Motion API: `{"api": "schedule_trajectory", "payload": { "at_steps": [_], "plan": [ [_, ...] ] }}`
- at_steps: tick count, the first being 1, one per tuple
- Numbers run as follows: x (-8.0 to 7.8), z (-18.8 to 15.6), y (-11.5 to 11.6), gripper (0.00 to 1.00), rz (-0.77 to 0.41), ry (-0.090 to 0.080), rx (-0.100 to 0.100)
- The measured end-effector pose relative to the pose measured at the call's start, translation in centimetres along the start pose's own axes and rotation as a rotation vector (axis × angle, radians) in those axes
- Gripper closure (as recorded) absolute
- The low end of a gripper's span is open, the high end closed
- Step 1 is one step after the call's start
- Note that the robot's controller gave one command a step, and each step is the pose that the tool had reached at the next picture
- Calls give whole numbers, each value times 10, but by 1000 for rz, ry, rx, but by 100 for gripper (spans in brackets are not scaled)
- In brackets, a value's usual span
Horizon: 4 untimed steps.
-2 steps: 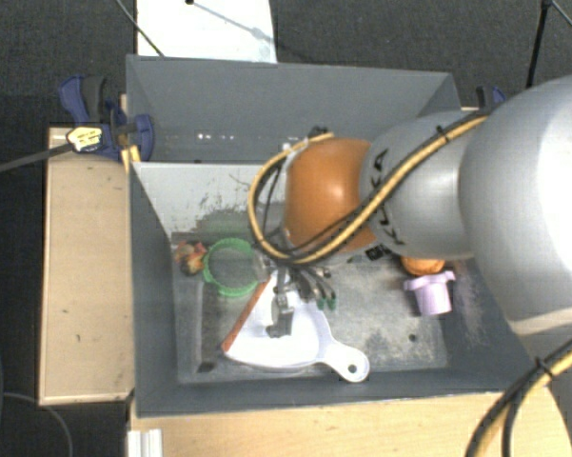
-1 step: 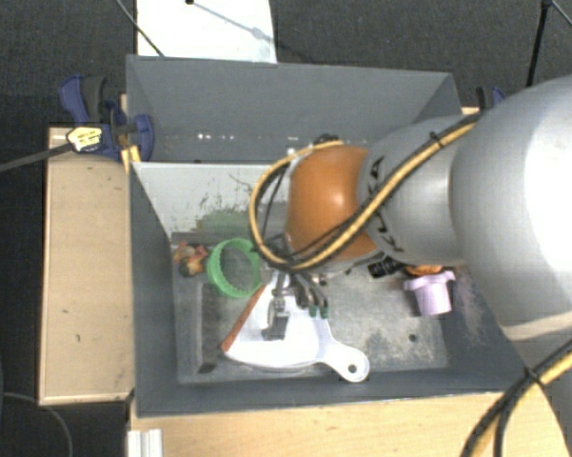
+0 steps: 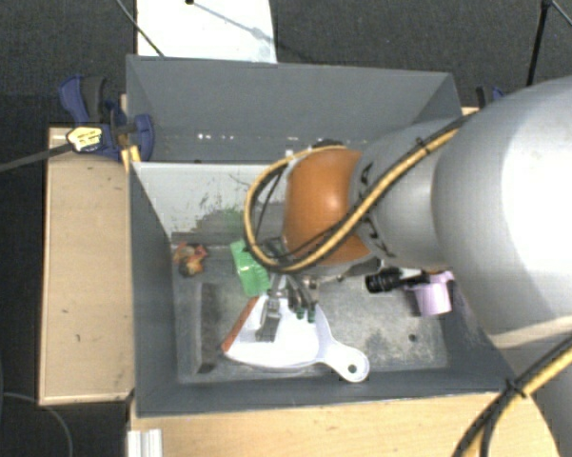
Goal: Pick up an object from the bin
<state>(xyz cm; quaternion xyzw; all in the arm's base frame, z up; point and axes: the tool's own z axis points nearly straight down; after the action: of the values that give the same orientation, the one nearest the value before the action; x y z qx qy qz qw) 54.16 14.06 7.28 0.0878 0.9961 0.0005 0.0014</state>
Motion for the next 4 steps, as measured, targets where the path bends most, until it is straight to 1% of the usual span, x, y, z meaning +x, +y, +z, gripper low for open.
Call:
{"api": "schedule_trajectory", "payload": {
  "at_steps": [1, 2, 3, 4],
  "plan": [
    [9, 1, -2, 0, -153, 2, 0],
    [18, 1, -1, 0, 14, 2, 1],
    [32, 2, 21, 0, 180, 3, 1],
    [25, 2, 22, 0, -12, 0, -1]
  ]
}}
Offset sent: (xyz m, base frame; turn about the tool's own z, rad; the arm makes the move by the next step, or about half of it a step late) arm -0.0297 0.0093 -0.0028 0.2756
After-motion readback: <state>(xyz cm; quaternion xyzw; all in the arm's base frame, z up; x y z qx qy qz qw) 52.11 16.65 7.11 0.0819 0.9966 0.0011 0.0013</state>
